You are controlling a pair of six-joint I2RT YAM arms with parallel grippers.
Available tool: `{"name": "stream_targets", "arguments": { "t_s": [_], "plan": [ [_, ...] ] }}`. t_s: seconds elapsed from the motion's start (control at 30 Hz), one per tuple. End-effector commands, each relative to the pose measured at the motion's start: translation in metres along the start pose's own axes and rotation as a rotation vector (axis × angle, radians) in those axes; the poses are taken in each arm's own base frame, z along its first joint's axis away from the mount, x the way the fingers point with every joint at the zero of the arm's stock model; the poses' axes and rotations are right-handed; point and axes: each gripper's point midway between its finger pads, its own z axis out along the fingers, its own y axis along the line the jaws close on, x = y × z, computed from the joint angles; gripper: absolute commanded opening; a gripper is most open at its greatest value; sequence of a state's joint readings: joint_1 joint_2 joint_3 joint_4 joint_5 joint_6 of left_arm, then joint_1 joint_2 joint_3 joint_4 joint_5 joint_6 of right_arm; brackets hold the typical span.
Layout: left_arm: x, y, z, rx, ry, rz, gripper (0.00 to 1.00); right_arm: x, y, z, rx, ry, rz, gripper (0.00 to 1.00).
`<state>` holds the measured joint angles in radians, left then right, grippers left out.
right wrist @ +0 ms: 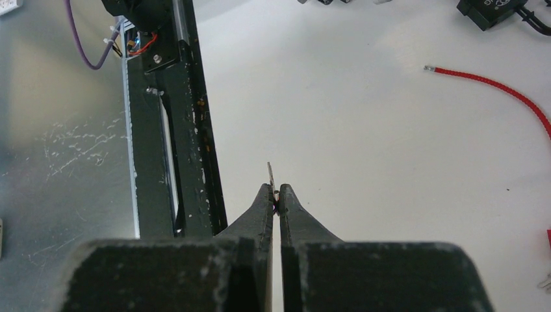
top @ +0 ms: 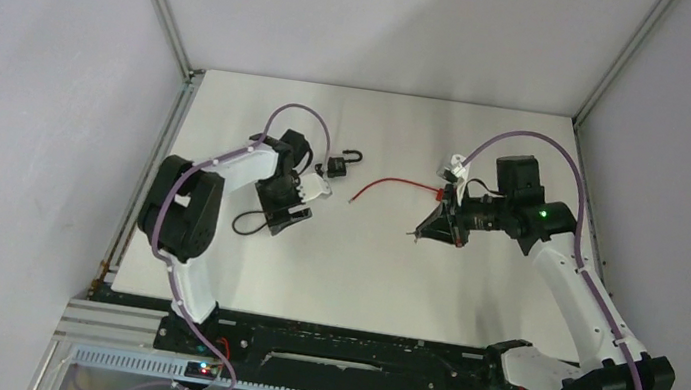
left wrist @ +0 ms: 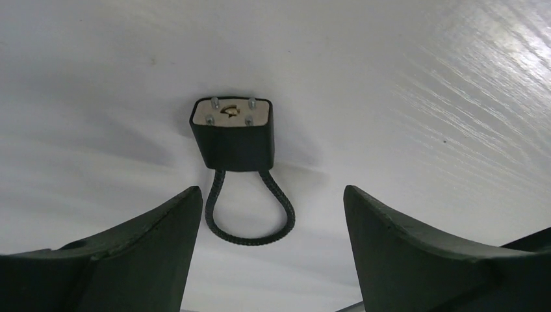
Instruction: Unlock with the key
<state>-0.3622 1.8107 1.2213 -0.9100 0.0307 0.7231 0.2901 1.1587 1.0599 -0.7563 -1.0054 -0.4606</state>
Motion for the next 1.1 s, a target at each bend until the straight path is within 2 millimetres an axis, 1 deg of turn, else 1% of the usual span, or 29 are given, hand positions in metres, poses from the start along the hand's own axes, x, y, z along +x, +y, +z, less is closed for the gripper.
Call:
{"name": "stream_targets", "arguments": {
  "t_s": [0.0, 0.2, 0.33, 0.47, 0.53, 0.57, 0.6, 0.67, 0.73, 0.77, 0.83, 0.9, 0.93, 0.97, 1.03, 1.07],
  "plan": [
    [-0.023, 0.017, -0.005, -0.027, -0.078, 0.033, 0.81, -0.009, -0.002, -0.003, 0.016, -0.036, -0.043, 0.00],
    [-0.032, 0.022, 0.006, -0.012, -0.099, 0.022, 0.71, -0.007, -0.004, -0.002, 0.020, -0.035, -0.034, 0.00],
    [-0.040, 0.023, 0.009, 0.000, -0.118, 0.013, 0.65, -0.007, -0.005, -0.002, 0.025, -0.039, -0.032, 0.00],
    [-0.043, 0.022, 0.012, 0.024, -0.113, 0.012, 0.56, -0.006, -0.005, -0.004, 0.033, -0.046, -0.035, 0.00],
    [-0.044, 0.021, 0.013, 0.036, -0.116, 0.011, 0.45, -0.007, -0.004, -0.005, 0.038, -0.051, -0.039, 0.00],
    [-0.044, 0.019, 0.012, 0.041, -0.121, 0.011, 0.34, -0.007, -0.004, -0.006, 0.043, -0.053, -0.040, 0.00],
    [-0.045, 0.017, 0.010, 0.050, -0.135, 0.012, 0.27, -0.008, -0.004, -0.007, 0.046, -0.055, -0.042, 0.00],
    [-0.053, 0.010, -0.005, 0.055, -0.206, 0.018, 0.18, -0.010, -0.004, -0.009, 0.052, -0.065, -0.043, 0.00],
    [-0.066, 0.000, -0.030, 0.063, -0.317, 0.021, 0.14, -0.014, -0.003, -0.010, 0.051, -0.082, -0.043, 0.00],
    [-0.076, -0.007, -0.047, 0.072, -0.386, 0.030, 0.12, -0.018, -0.003, -0.011, 0.049, -0.094, -0.040, 0.00],
    [-0.097, -0.027, -0.086, 0.103, -0.532, 0.070, 0.08, -0.025, -0.002, -0.013, 0.043, -0.119, -0.029, 0.00],
    [-0.114, -0.052, -0.125, 0.125, -0.648, 0.147, 0.05, -0.032, -0.002, -0.016, 0.033, -0.138, -0.022, 0.00],
    [-0.122, -0.067, -0.144, 0.138, -0.699, 0.197, 0.01, -0.035, -0.002, -0.018, 0.033, -0.145, -0.022, 0.00],
    [-0.129, -0.086, -0.159, 0.154, -0.736, 0.255, 0.00, -0.039, -0.003, -0.021, 0.037, -0.153, -0.025, 0.00],
    [-0.136, -0.120, -0.183, 0.185, -0.791, 0.379, 0.00, -0.045, -0.004, -0.025, 0.047, -0.162, -0.037, 0.00],
    [-0.136, -0.135, -0.190, 0.194, -0.797, 0.437, 0.00, -0.048, -0.004, -0.028, 0.054, -0.165, -0.047, 0.00]
  ]
}}
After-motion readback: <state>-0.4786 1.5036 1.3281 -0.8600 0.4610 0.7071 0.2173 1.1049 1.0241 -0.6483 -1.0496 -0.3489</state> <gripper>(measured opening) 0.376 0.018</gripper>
